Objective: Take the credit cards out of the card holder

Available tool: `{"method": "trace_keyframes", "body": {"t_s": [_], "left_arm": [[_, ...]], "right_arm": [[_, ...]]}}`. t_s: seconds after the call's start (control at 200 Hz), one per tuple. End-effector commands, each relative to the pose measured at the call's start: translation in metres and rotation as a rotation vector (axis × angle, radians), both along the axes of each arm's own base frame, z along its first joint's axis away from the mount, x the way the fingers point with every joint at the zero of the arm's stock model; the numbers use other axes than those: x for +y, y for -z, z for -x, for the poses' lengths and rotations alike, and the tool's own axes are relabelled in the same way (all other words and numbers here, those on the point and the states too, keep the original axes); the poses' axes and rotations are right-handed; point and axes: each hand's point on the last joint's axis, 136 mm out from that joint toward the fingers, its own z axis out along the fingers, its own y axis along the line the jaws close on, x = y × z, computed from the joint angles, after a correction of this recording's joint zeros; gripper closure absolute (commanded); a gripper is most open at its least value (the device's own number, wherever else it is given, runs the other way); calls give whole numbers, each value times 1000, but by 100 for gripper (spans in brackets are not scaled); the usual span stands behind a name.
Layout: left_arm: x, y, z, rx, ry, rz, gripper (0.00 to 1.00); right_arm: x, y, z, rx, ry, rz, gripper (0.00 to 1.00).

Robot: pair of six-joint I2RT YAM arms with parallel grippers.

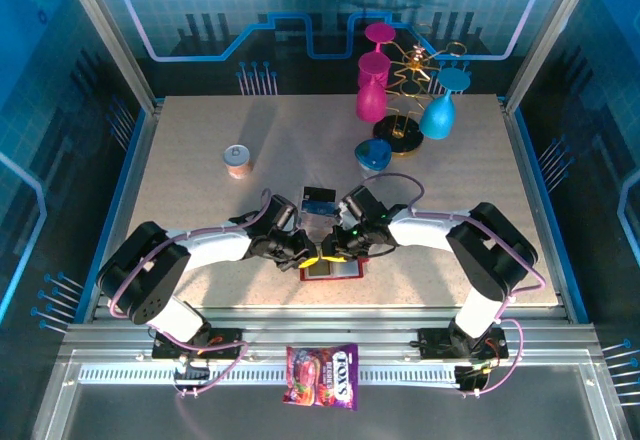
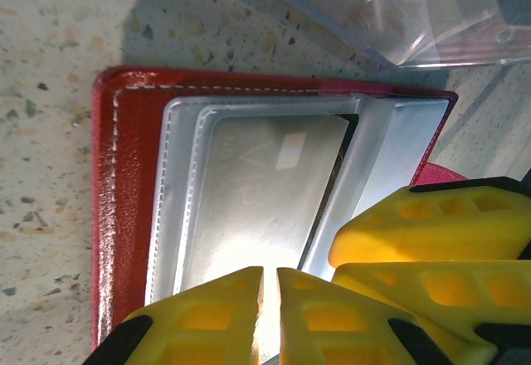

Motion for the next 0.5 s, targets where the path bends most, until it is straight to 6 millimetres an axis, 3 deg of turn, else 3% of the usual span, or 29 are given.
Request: {"method": "trace_keyframes", "body": {"t_s": [0.0,0.495], "left_arm": [[5,4,2,12,-3,-13,87],[6,4,2,13,-3,-14,87]], "right_arm": [[5,2,3,10,-18,3,76],[1,12,7,26,-23,37,71]]}}
